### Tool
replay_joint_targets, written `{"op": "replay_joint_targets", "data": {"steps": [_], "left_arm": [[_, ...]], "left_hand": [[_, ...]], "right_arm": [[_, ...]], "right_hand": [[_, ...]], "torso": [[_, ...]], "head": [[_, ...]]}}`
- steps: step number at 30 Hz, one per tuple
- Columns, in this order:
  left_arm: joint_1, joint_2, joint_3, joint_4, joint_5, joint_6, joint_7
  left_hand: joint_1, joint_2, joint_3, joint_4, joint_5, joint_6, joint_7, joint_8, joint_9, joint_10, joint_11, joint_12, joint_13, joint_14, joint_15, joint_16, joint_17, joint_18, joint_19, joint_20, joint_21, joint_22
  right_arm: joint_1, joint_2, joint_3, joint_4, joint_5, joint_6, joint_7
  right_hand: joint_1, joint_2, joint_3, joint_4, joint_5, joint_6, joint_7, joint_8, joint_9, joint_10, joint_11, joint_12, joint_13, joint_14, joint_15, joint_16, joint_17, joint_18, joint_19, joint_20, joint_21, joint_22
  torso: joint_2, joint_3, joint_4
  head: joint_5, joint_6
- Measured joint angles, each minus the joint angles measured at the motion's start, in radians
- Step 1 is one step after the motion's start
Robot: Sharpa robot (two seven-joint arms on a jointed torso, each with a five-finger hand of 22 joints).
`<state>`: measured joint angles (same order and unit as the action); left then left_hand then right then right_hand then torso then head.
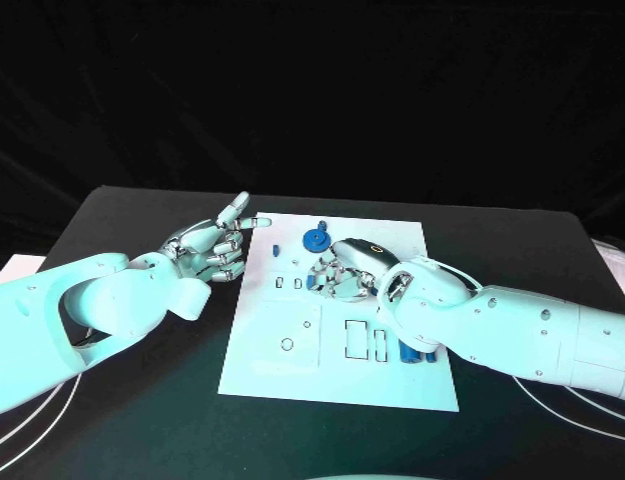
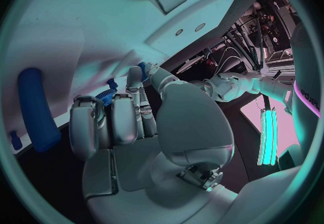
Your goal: Assemble the parts on the task board
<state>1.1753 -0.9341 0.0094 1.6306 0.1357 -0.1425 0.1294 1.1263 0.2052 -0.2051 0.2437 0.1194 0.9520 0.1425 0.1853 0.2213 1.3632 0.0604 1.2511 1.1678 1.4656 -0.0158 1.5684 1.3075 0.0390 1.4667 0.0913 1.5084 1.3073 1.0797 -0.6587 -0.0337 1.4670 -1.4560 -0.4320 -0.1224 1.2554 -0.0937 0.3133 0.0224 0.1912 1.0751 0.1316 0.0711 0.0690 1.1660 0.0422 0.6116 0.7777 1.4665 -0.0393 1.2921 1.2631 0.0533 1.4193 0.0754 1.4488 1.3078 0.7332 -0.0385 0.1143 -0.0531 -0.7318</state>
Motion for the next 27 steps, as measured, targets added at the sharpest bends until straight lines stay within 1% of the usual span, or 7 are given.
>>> {"op": "replay_joint_targets", "data": {"steps": [1, 10, 13, 20, 23, 25, 27], "left_arm": [[0.000, 0.000, 0.000, 0.000, 0.000, 0.000, 0.000], [0.000, 0.000, 0.000, -0.001, 0.000, 0.002, -0.003], [0.000, 0.000, 0.000, -0.001, 0.000, 0.003, -0.003], [0.000, 0.000, 0.000, -0.002, 0.000, 0.004, -0.005], [0.000, 0.000, 0.000, -0.002, 0.000, 0.005, -0.005], [0.000, 0.000, 0.000, -0.003, 0.000, 0.005, -0.005], [0.000, 0.001, 0.000, -0.005, -0.002, 0.005, -0.005]], "left_hand": [[0.000, 0.000, 0.000, 0.000, 0.000, 0.000, 0.000, 0.000, 0.000, 0.000, 0.000, 0.000, 0.000, 0.000, 0.000, 0.000, 0.000, 0.000, 0.000, 0.000, 0.000, 0.000], [0.000, 0.000, 0.000, 0.000, 0.000, 0.000, 0.000, 0.000, 0.000, 0.000, 0.000, 0.000, 0.001, 0.000, 0.000, 0.000, 0.000, 0.000, -0.004, 0.004, 0.000, 0.000], [0.000, 0.000, 0.000, 0.000, 0.000, 0.000, 0.000, 0.000, 0.000, 0.000, 0.000, 0.000, 0.001, 0.000, 0.000, 0.000, 0.000, 0.000, -0.004, 0.004, 0.000, 0.000], [0.000, 0.000, 0.000, 0.000, 0.000, 0.000, 0.000, 0.000, 0.000, 0.000, 0.000, 0.000, 0.001, 0.000, 0.000, 0.000, 0.000, 0.000, -0.004, 0.004, 0.000, 0.000], [0.000, 0.000, 0.000, 0.000, 0.000, 0.000, 0.000, 0.000, 0.000, 0.000, 0.000, 0.000, 0.001, 0.000, 0.000, 0.000, 0.000, 0.000, -0.004, 0.004, 0.000, 0.000], [0.000, 0.000, 0.000, 0.000, 0.000, 0.000, 0.000, 0.000, 0.000, 0.000, 0.000, 0.000, 0.001, 0.000, 0.000, 0.000, 0.000, 0.000, -0.004, 0.004, 0.000, 0.000], [0.000, 0.000, 0.000, 0.000, 0.000, 0.000, 0.000, 0.000, 0.001, 0.000, 0.000, 0.000, 0.002, 0.000, 0.000, 0.000, 0.000, 0.000, -0.004, 0.004, 0.000, 0.000]], "right_arm": [[0.000, 0.000, 0.000, 0.000, 0.000, 0.000, 0.000], [0.000, 0.000, 0.000, 0.000, -0.003, -0.001, -0.004], [0.000, -0.001, 0.000, 0.000, -0.004, -0.002, -0.004], [0.000, -0.001, 0.000, 0.001, -0.006, -0.004, -0.005], [0.000, -0.003, 0.000, 0.005, -0.006, -0.008, -0.005], [0.000, -0.005, 0.000, 0.011, -0.006, -0.014, -0.004], [0.000, -0.012, 0.000, 0.023, -0.004, -0.023, 0.001]], "right_hand": [[0.002, -0.006, 0.000, 0.000, 0.000, -0.002, -0.001, 0.000, 0.000, 0.000, 0.000, -0.004, -0.001, 0.000, 0.000, -0.002, -0.001, 0.000, 0.000, 0.000, 0.000, 0.000], [0.002, -0.006, -0.003, 0.003, 0.001, -0.013, 0.002, -0.004, -0.001, -0.004, 0.004, -0.008, -0.005, 0.000, 0.000, -0.009, -0.006, 0.000, -0.003, 0.004, -0.004, 0.000], [0.002, -0.006, -0.004, 0.004, 0.004, -0.017, 0.003, -0.004, -0.001, -0.004, 0.004, -0.011, -0.007, 0.000, 0.007, -0.010, -0.008, 0.000, -0.003, 0.004, -0.004, 0.000], [-0.002, -0.010, -0.011, 0.005, 0.004, -0.027, 0.006, -0.004, -0.002, -0.007, 0.007, -0.012, -0.011, 0.000, 0.007, -0.014, -0.010, 0.000, -0.007, 0.007, -0.008, 0.000], [-0.007, -0.025, -0.027, 0.010, 0.012, -0.045, 0.007, -0.004, -0.002, -0.009, 0.009, -0.016, -0.014, 0.000, 0.007, -0.014, -0.011, 0.000, -0.007, 0.007, -0.008, 0.000], [-0.011, -0.029, -0.040, 0.015, 0.020, -0.056, 0.010, -0.004, -0.002, -0.011, 0.011, -0.016, -0.014, 0.000, 0.007, -0.015, -0.011, 0.000, -0.007, 0.007, -0.008, 0.000], [-0.021, -0.038, -0.058, 0.020, 0.013, -0.067, 0.010, -0.004, -0.002, -0.011, 0.011, -0.016, -0.014, 0.000, 0.014, -0.015, -0.011, 0.000, -0.007, 0.007, -0.008, 0.000]], "torso": [[0.000, 0.0000, 0.0000], [0.000, 0.0000, 0.0001], [0.000, 0.0000, 0.0000], [0.000, 0.0000, -0.0001], [0.000, 0.0000, 0.0000], [0.000, 0.0000, 0.0001], [0.000, 0.0001, 0.0002]], "head": [[0.000, 0.000], [-0.002, -0.001], [-0.002, -0.001], [-0.002, -0.001], [-0.002, -0.001], [-0.002, -0.001], [-0.002, -0.001]]}}
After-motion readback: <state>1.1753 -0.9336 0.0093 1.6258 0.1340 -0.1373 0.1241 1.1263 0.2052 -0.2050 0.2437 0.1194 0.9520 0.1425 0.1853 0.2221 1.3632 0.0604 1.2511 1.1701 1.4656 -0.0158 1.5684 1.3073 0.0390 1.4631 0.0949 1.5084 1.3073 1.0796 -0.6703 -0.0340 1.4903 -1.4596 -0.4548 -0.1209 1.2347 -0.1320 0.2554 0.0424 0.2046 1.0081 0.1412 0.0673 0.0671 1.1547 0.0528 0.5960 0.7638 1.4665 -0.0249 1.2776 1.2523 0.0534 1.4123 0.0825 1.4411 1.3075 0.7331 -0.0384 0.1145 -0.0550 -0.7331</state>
